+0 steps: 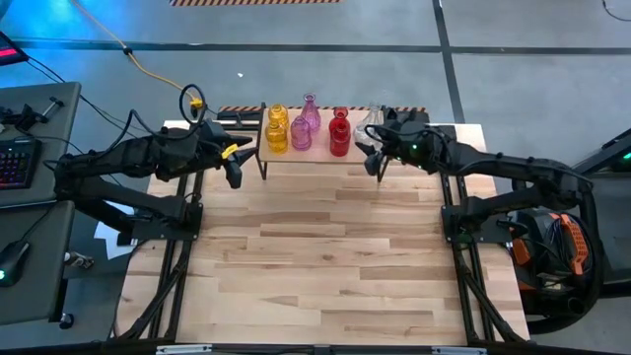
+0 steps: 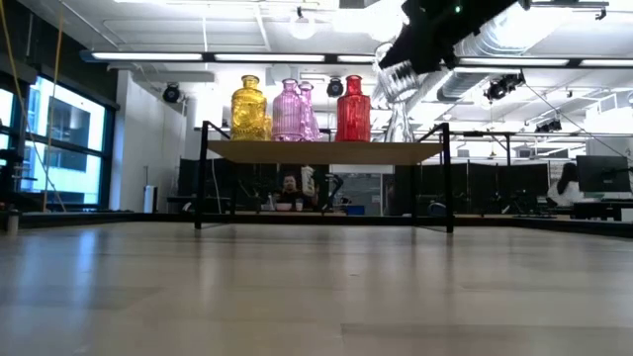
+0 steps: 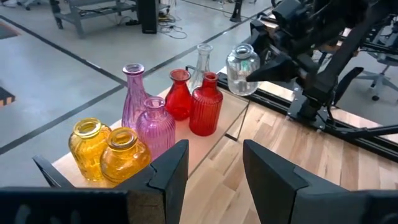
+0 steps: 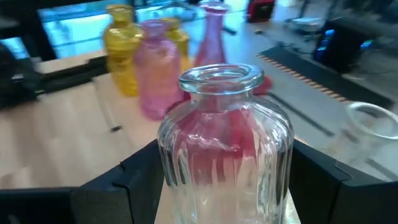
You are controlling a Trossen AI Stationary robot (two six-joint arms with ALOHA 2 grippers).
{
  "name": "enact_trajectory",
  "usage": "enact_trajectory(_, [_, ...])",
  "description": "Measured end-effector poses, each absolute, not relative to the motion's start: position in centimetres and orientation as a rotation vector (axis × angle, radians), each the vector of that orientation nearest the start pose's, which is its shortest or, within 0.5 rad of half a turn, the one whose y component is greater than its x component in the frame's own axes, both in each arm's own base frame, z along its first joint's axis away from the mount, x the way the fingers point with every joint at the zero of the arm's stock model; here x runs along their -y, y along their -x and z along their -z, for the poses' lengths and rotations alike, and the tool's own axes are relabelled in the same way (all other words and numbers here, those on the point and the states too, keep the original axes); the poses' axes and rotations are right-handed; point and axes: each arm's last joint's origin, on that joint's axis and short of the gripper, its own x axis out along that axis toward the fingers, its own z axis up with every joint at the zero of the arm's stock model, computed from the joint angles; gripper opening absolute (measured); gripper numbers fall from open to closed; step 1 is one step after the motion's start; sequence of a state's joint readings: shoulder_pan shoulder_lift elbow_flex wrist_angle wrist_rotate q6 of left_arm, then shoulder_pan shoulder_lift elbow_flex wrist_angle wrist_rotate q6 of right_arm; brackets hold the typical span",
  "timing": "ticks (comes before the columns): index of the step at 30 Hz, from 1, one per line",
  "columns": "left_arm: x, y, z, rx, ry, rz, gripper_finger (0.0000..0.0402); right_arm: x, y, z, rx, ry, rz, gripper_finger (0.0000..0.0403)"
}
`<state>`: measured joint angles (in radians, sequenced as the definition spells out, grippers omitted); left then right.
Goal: Sort vases onto shelf
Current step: Put the transparent vase on the shelf
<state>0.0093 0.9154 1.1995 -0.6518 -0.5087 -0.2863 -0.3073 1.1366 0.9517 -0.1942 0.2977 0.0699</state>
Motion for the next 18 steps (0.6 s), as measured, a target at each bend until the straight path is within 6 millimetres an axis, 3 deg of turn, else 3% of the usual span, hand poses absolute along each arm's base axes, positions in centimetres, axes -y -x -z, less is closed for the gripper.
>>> enact_trajectory(11, [-1.6,-16.4,-40.5,-0.285,0.184,-0.559,0.0145,8.5,-23.7,-29.7,-0.251,-0.105,0.704,0.0250])
enact_trajectory(18, [-1.6,-16.4,-40.5,-0.288,0.178,-0.558,0.0145,7.3,-23.9,-29.5,-0.265,-0.074,0.760,0.0250])
